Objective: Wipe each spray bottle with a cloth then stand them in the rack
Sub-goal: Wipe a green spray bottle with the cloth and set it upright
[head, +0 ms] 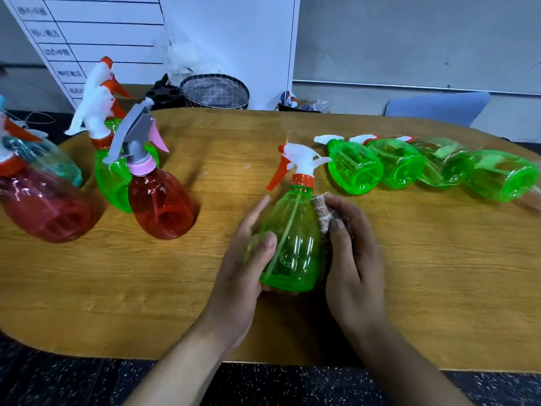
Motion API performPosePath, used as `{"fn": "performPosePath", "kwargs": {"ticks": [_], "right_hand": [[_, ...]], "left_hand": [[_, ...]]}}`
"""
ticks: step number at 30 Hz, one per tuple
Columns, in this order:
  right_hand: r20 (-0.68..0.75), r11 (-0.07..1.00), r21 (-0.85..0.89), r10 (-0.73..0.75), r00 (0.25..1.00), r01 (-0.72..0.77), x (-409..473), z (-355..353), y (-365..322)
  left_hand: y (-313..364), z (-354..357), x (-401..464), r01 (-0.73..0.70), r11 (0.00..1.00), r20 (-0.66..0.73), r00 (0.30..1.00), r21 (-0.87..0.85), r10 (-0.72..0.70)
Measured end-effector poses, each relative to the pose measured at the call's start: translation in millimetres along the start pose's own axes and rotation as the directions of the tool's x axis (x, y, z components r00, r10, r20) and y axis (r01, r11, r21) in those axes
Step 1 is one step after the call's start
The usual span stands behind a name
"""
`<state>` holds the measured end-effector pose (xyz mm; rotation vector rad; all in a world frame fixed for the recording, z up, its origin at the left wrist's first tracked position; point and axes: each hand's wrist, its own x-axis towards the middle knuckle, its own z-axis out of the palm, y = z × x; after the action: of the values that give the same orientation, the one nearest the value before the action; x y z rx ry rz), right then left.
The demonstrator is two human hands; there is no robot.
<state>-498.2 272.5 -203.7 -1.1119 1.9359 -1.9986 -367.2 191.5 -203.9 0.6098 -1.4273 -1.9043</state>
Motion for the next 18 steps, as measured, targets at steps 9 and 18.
{"fn": "performPosePath", "kwargs": {"ticks": [9, 18], "right_hand": [[0.038, 0.966, -0.159, -0.198, 0.979, 0.202, 11.6, -9.8, -5.9], [0.328, 0.804, -0.323, -0.399, 0.856, 0.499, -3.4, -16.1, -8.7]], "left_hand": [[-8.2, 3.5, -4.9, -0.095, 0.985, 0.081, 0.993, 0.146, 0.083], [-8.8, -4.3, -1.3, -0.071, 0.988, 0.04, 0.997, 0.138, 0.066]]}}
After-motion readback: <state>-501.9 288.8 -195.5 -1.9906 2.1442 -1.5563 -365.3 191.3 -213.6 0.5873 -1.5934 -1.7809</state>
